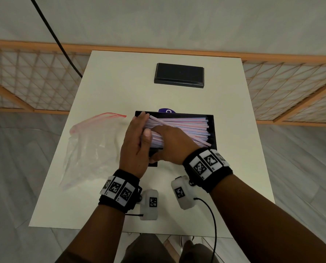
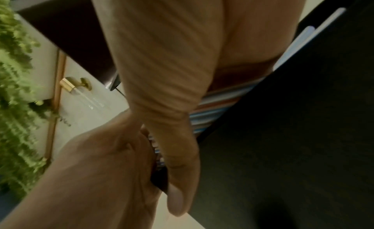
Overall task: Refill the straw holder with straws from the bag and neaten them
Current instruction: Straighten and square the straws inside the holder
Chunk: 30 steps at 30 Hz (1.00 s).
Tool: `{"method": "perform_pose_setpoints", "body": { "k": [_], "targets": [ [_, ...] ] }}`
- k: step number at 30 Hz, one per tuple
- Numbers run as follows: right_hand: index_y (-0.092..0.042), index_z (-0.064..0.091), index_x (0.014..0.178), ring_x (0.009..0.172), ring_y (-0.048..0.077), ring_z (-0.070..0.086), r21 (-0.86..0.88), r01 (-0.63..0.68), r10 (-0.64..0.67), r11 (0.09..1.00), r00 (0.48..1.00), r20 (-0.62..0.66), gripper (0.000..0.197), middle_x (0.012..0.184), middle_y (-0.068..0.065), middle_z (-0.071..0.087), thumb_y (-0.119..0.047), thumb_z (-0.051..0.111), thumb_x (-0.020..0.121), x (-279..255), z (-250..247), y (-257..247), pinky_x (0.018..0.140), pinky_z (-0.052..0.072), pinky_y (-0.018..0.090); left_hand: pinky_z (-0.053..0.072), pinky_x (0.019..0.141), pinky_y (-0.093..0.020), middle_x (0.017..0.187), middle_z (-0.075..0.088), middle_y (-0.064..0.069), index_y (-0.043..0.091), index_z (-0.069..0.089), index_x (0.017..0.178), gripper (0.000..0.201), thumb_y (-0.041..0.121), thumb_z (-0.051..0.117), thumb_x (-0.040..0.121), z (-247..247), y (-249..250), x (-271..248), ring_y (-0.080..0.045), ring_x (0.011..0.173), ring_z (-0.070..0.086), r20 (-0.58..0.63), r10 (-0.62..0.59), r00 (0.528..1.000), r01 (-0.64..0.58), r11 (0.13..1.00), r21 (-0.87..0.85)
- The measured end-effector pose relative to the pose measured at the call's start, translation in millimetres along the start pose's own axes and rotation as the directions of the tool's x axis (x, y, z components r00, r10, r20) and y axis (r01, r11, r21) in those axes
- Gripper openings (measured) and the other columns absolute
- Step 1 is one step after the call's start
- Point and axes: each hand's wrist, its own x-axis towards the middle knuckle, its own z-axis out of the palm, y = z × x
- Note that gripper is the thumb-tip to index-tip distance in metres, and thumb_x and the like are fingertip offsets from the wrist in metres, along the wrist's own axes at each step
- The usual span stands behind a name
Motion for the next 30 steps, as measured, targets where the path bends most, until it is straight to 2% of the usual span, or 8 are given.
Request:
{"method": "perform_pose_setpoints", "body": {
  "k": [3,6,12,15,20,24,28,30],
  "targets": [
    [-0.021,0.067,0.116,0.094,0.02,0.066,-0.019,-0.011,0.013,1.0,0.996,0.084,0.064,0.107,-0.001,0.072,-0.043,0.091,0.061,6.0,-8.6,-2.7,0.083,0.053,0.035,0.034,0.12,-0.048,0.157,0.044,0.003,0.018,0.045,0.149,0.061,0.052,0.025,0.102,3.4,-1.4,-1.0,-0.015,0.149,0.037,-0.016,-0.027,1.0,0.027,0.999,-0.036],
    [-0.019,0.067,0.107,0.08,0.016,0.058,-0.048,-0.009,0.016,0.999,0.989,0.15,0.051,0.09,-0.004,0.064,-0.039,0.089,0.066,12.8,-15.3,-3.6,0.072,0.042,0.027,0.036,0.119,-0.05,0.156,0.046,0.004,0.02,0.045,0.149,0.064,0.057,0.023,0.102,6.1,-2.0,-2.1,-0.017,0.148,0.039,-0.008,-0.043,0.999,0.042,0.997,-0.064],
    [-0.02,0.058,0.128,0.085,0.014,0.059,-0.054,0.039,-0.027,0.998,0.979,0.201,0.076,0.097,-0.008,0.061,-0.041,0.09,0.062,17.5,-17.4,-6.0,0.078,0.046,0.028,0.036,0.118,-0.051,0.154,0.048,0.005,0.022,0.047,0.148,0.056,0.047,0.022,0.105,7.5,-3.9,-2.2,-0.017,0.146,0.041,-0.008,-0.034,0.999,0.034,0.999,-0.041],
    [-0.021,0.06,0.124,0.085,0.016,0.06,-0.071,0.03,-0.014,0.997,0.977,0.213,0.07,0.095,-0.007,0.061,-0.039,0.09,0.063,17.1,-17.8,-6.9,0.077,0.044,0.027,0.033,0.119,-0.052,0.156,0.045,0.008,0.024,0.045,0.149,0.056,0.047,0.02,0.105,6.2,-7.0,-2.9,-0.016,0.147,0.039,0.013,-0.041,0.999,0.041,0.999,-0.011],
    [-0.024,0.06,0.12,0.069,0.011,0.054,-0.084,0.003,0.015,0.996,0.977,0.213,0.066,0.082,-0.011,0.056,-0.042,0.089,0.064,17.4,-16.4,-11.6,0.071,0.04,0.026,0.032,0.121,-0.051,0.158,0.042,0.011,0.026,0.041,0.151,0.056,0.046,0.017,0.105,4.5,-8.5,-4.7,-0.011,0.149,0.036,0.041,-0.051,0.998,0.052,0.999,-0.005],
    [-0.023,0.059,0.121,0.085,0.019,0.066,-0.142,-0.027,0.056,0.99,0.976,0.209,0.073,0.092,-0.006,0.066,-0.049,0.088,0.059,18.0,-15.7,-15.0,0.078,0.055,0.035,0.031,0.122,-0.049,0.159,0.041,0.007,0.026,0.041,0.151,0.06,0.051,0.018,0.102,3.8,-5.9,-6.6,-0.011,0.15,0.034,0.048,-0.077,0.996,0.08,0.995,-0.066],
    [-0.032,0.054,0.128,0.1,0.021,0.067,-0.219,-0.027,0.051,0.975,0.993,0.105,0.075,0.11,-0.005,0.071,-0.05,0.086,0.063,11.7,-10.3,-20.0,0.078,0.052,0.035,0.033,0.122,-0.05,0.162,0.036,0.004,0.053,0.039,0.142,0.048,0.064,0.02,0.099,2.7,-5.0,-9.4,-0.014,0.15,0.034,0.039,-0.087,0.995,0.092,0.981,-0.169],
    [-0.031,0.052,0.133,0.106,0.023,0.067,-0.223,-0.019,0.039,0.975,0.996,0.086,0.08,0.117,-0.004,0.071,-0.049,0.087,0.064,8.6,-5.6,-21.6,0.081,0.05,0.035,0.033,0.121,-0.051,0.163,0.033,0.005,0.041,0.04,0.147,0.058,0.066,0.022,0.099,3.0,-8.3,-10.4,-0.015,0.151,0.034,0.027,-0.09,0.996,0.094,0.978,-0.186]
  ]
}}
